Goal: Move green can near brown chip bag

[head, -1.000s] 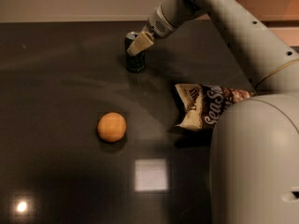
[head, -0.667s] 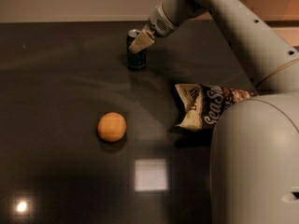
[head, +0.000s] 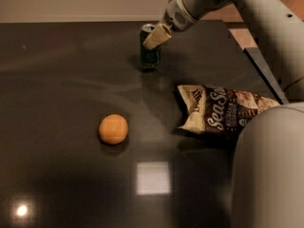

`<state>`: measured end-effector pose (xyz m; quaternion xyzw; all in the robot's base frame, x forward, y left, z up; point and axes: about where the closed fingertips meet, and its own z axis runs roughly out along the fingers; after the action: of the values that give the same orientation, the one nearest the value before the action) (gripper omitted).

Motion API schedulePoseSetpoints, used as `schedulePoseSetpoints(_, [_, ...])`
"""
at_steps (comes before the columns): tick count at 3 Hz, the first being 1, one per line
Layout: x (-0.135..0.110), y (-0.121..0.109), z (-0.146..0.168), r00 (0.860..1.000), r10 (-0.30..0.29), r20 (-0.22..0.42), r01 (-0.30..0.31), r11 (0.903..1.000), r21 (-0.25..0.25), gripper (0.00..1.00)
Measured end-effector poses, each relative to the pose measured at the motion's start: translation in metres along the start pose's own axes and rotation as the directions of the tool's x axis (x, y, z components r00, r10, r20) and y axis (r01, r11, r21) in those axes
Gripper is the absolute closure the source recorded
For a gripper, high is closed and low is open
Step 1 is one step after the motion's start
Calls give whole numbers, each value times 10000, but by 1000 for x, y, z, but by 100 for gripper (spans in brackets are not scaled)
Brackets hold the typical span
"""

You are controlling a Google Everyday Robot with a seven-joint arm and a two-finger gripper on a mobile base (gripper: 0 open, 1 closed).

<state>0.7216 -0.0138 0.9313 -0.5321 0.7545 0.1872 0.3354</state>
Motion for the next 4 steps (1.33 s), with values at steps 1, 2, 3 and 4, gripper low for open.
schedulePoseSetpoints(1, [22, 1, -33, 9997, 164, -172, -159, 9996, 246, 100])
schedulePoseSetpoints(2, [48, 1, -62, 9981, 542, -283, -527, 9973, 502, 100])
schedulePoseSetpoints(3, [72, 1, -83, 9951, 939, -305, -915, 9931, 735, 100])
schedulePoseSetpoints(4, [95, 4, -98, 9913, 1273, -330, -1242, 9887, 839, 100])
